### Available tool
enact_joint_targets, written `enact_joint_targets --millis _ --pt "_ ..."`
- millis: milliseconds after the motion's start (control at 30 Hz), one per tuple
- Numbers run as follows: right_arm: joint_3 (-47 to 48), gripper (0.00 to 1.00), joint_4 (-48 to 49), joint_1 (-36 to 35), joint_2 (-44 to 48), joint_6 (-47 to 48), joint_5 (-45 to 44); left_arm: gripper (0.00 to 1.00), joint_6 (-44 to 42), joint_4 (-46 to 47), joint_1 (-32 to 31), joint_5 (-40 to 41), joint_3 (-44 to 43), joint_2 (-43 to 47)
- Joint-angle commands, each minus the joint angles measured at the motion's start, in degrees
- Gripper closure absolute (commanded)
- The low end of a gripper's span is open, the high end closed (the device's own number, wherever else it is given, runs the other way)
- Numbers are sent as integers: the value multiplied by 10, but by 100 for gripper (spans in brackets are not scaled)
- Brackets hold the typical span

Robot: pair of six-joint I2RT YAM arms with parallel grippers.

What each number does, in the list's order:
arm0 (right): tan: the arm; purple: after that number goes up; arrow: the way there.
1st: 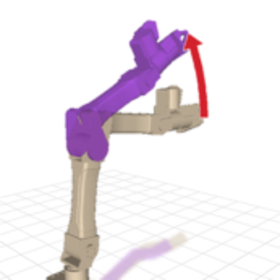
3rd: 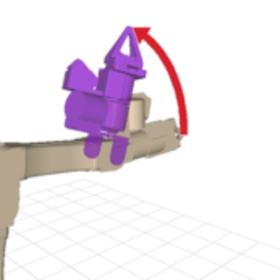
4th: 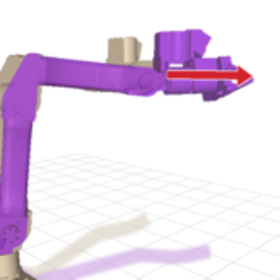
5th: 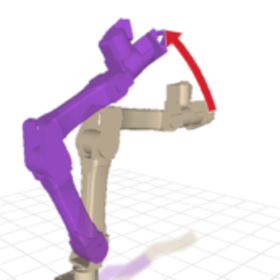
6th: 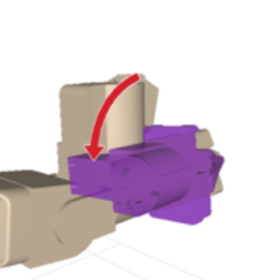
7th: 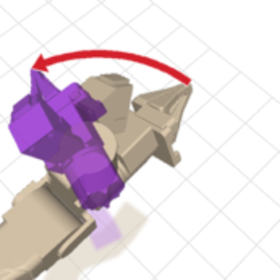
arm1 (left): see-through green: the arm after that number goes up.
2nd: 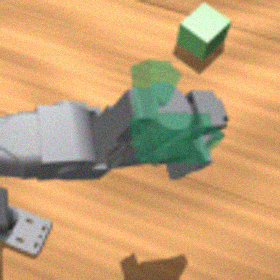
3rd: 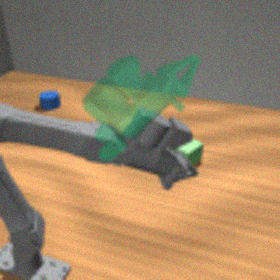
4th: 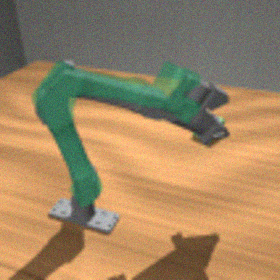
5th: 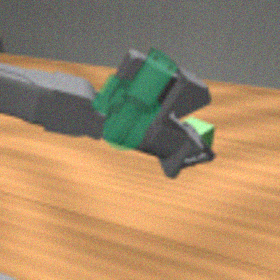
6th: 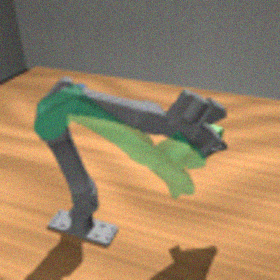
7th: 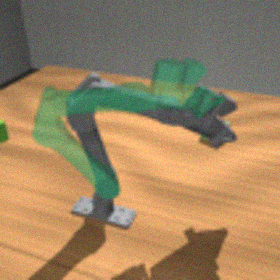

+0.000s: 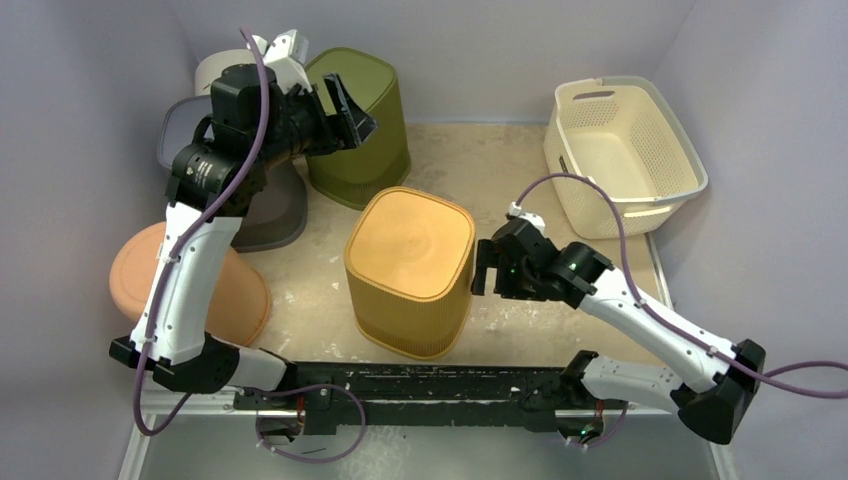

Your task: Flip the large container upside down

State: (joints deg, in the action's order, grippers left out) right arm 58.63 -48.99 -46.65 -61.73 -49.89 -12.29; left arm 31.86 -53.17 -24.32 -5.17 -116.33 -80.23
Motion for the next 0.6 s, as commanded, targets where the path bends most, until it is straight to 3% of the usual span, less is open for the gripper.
enact_joint_targets --millis 0,233,567 --pt "9 0 105 -17 -43 -13 54 24 -16 -23 -4 24 -67 -13" --pt "78 0 206 -22 -155 7 83 24 -19 -39 -4 17 -121 -18" --pt "182 0 282 -40 -291 28 106 24 -29 -11 -4 -8 -88 30"
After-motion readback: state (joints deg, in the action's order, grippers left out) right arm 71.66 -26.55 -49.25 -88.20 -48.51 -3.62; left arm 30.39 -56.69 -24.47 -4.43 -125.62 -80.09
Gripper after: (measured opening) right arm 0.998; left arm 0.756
